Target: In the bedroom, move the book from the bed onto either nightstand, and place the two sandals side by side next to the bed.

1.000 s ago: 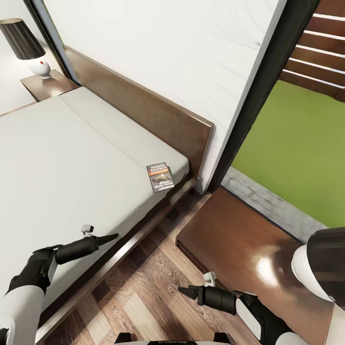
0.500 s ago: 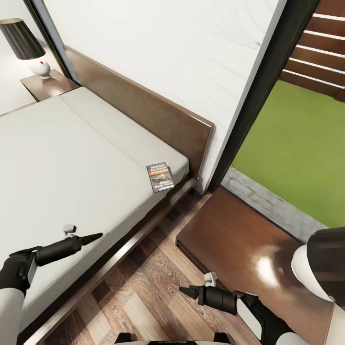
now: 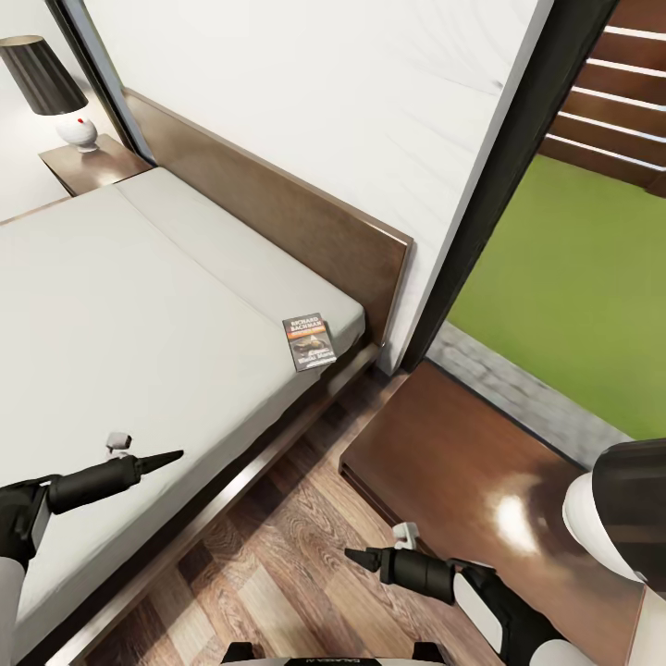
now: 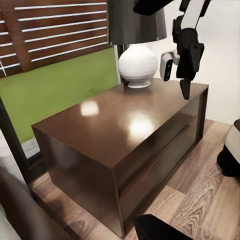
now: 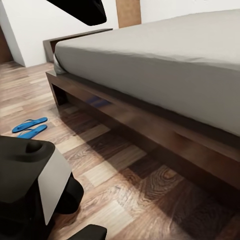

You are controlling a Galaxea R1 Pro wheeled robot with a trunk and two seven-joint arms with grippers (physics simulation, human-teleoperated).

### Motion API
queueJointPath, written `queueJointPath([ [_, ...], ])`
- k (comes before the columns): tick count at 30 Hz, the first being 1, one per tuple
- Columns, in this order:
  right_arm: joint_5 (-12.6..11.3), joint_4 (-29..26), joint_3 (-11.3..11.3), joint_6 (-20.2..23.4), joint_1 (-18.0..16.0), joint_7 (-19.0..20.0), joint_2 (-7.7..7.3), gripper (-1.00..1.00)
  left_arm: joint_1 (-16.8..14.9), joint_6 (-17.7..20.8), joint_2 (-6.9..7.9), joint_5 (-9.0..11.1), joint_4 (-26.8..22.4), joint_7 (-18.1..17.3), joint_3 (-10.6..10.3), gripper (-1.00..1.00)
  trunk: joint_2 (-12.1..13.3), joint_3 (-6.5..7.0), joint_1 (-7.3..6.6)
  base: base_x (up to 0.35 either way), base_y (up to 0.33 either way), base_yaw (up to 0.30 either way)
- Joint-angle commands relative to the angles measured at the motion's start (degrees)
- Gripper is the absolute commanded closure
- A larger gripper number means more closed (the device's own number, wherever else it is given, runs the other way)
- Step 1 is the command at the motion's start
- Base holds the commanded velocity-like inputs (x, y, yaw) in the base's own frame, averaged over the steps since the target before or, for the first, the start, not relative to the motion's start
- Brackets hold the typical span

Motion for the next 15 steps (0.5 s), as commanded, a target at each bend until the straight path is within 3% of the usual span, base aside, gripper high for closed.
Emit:
queueJointPath([
  [1, -0.6, -0.1, 0.2, 0.6, 0.0, -0.1, -0.04, -1.0, -0.1, 0.6, -0.03, -0.6, 0.0, -0.5, 0.2, -1.0, 0.0, -0.03, 0.0, 0.0, 0.0, 0.0],
  [5, -0.5, 0.2, 0.3, 0.6, 0.0, -0.2, 0.11, -1.0, -0.1, 0.6, -0.38, -0.5, 0.0, -0.5, 0.1, -1.0, 0.0, -0.03, 0.0, 0.0, 0.0, 0.0],
  [7, -0.5, 0.2, 0.3, 0.6, 0.0, -0.3, 0.14, -1.0, -0.1, 0.6, -2.28, -0.6, 0.0, -0.5, -0.2, -1.0, 0.0, -0.03, 0.0, 0.0, 0.0, 0.0],
  [9, -0.5, 0.1, 0.3, 0.6, 0.0, -0.3, 0.15, -1.0, -0.1, 0.6, -3.25, -0.6, 0.0, -0.5, -1.2, -1.0, 0.0, -0.03, 0.0, 0.0, 0.0, 0.0],
  [15, -0.7, 0.0, 0.3, 0.2, 0.0, -0.2, 0.08, -1.0, -0.1, 0.6, -3.84, -0.6, 0.0, -0.5, -2.9, -1.0, 0.0, -0.03, 0.0, 0.0, 0.0, 0.0],
])
